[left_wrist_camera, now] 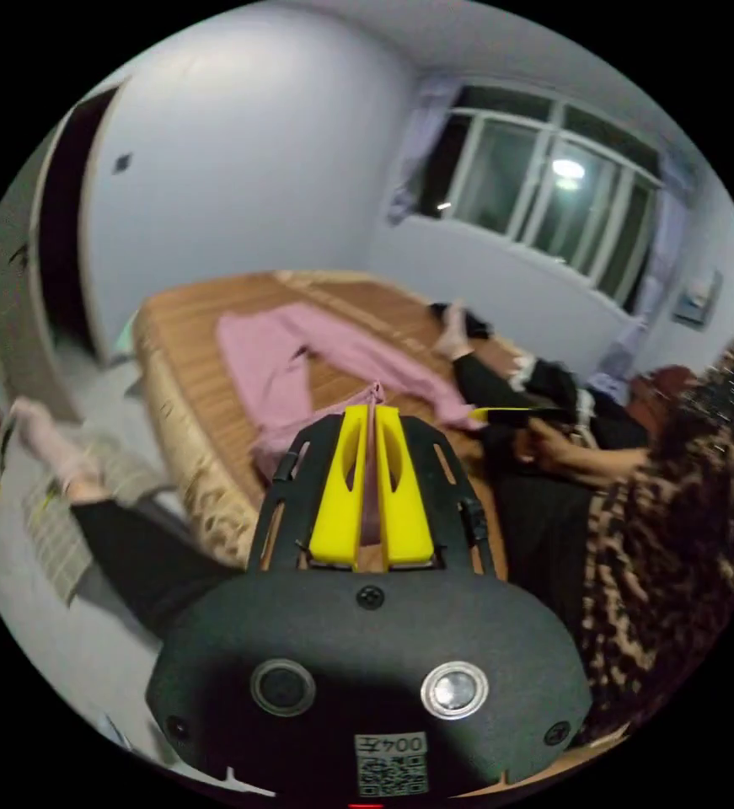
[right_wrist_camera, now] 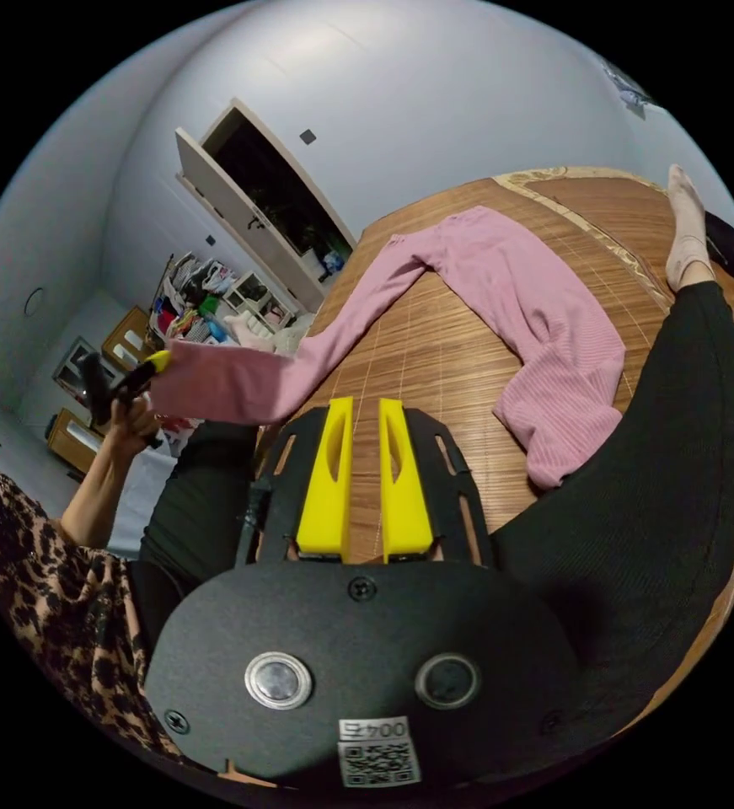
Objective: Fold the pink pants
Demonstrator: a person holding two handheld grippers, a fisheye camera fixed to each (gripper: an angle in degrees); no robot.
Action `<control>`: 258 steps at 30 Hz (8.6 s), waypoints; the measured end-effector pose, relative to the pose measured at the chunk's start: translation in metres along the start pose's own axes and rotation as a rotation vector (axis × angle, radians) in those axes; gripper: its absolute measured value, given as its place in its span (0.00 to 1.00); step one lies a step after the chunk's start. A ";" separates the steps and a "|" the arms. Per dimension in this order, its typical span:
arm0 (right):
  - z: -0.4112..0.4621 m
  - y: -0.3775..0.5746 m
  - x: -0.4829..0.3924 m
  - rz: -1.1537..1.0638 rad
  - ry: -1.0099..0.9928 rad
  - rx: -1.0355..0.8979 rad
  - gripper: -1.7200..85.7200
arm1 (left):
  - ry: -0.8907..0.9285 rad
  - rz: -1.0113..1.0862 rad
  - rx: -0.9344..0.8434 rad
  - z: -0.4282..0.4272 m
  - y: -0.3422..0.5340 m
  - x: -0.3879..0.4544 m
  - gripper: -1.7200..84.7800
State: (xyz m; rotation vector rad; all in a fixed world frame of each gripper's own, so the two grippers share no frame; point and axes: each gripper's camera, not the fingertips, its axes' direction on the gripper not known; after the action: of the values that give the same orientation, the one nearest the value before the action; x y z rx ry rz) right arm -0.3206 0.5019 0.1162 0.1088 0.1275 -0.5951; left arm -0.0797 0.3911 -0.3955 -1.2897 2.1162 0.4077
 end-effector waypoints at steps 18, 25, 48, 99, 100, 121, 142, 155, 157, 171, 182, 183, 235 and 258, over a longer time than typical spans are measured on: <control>0.034 0.005 -0.012 -0.024 -0.013 0.022 0.12 | 0.124 0.242 -0.522 0.103 0.028 0.059 0.10; 0.108 0.004 -0.081 -0.348 0.023 -0.160 0.17 | -0.175 -0.165 -0.395 0.168 0.034 -0.090 0.13; 0.244 0.015 -0.167 -0.508 0.285 -0.445 0.17 | -0.336 -0.069 -0.485 0.227 0.092 -0.148 0.14; -0.159 -0.051 -0.047 -0.056 0.133 0.039 0.16 | -0.120 -0.014 -0.321 0.234 0.121 -0.196 0.13; -0.165 -0.062 -0.046 -0.085 0.139 0.037 0.16 | -0.073 0.004 -0.320 0.242 0.118 -0.180 0.14; -0.264 -0.136 0.012 -0.190 0.240 0.278 0.14 | 0.515 0.139 -0.077 0.325 0.070 -0.023 0.07; -0.275 -0.131 0.014 -0.211 0.185 0.156 0.14 | 0.047 0.204 -0.475 0.417 0.193 0.004 0.18; -0.308 -0.126 0.018 -0.161 0.181 0.264 0.13 | -0.079 0.756 -0.119 0.364 0.108 0.074 0.09; -0.324 -0.119 0.019 -0.145 0.240 0.342 0.13 | -0.005 0.848 -0.111 0.387 0.082 0.086 0.10; -0.350 -0.108 0.016 -0.136 0.310 0.495 0.12 | -0.042 0.385 -0.182 0.477 0.102 0.022 0.08; -0.317 -0.133 0.018 -0.144 0.306 0.370 0.12 | -0.163 0.379 -0.503 0.591 0.119 -0.034 0.05; -0.310 -0.138 0.018 -0.146 0.308 0.332 0.12 | -0.137 0.361 -0.493 0.591 0.118 -0.040 0.05; 0.112 -0.262 -0.032 -0.334 0.413 -1.065 0.10 | 0.094 0.274 -0.462 0.482 0.161 -0.030 0.04; 0.107 -0.303 0.000 -0.063 0.522 -0.825 0.12 | 0.146 0.371 -0.548 0.529 0.113 0.043 0.04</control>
State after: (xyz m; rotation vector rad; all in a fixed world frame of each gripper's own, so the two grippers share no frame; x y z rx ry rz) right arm -0.4823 0.2378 0.2019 -0.5473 0.8714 -0.5267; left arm -0.0105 0.7061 -0.8323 -1.2273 2.4740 1.1470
